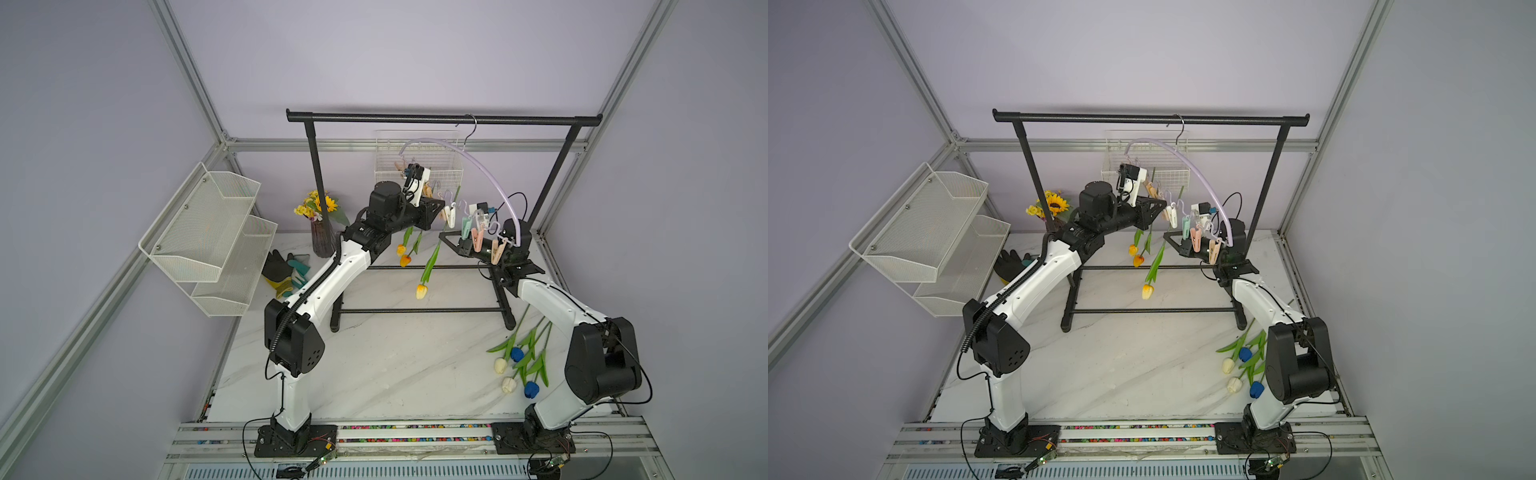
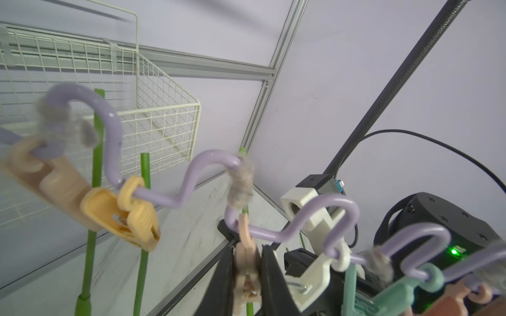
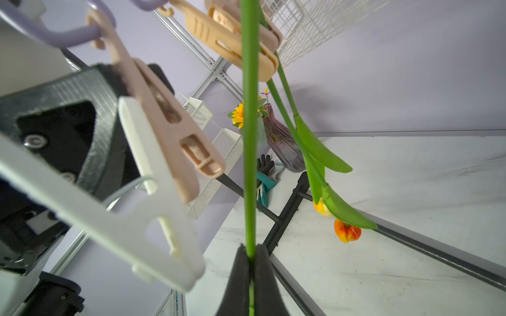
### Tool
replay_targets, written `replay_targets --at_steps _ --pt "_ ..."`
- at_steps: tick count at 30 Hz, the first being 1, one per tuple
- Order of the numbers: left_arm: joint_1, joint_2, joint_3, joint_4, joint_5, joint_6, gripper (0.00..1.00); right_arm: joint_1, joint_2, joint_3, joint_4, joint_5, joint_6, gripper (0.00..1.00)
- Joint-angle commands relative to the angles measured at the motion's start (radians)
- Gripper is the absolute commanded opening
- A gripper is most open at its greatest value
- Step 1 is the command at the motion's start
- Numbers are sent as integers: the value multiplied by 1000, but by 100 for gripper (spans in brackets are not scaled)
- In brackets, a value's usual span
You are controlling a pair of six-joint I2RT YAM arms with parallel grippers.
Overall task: Dry the flowers on a clothes hanger
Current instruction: Open the clamp at the hanger, then clamp the flower onto the hanger.
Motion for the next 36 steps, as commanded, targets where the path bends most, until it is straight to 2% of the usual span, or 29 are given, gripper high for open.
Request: replay_targets --at_steps 1,16,36 --pt "-4 -30 -10 61 -7 -12 11 4 -6 -11 115 -56 63 0" --pt "-3 -28 -25 90 35 -13 10 17 20 -2 138 -91 97 0" --pt "1 -11 -18 96 29 -22 8 19 32 -17 221 -156 154 0"
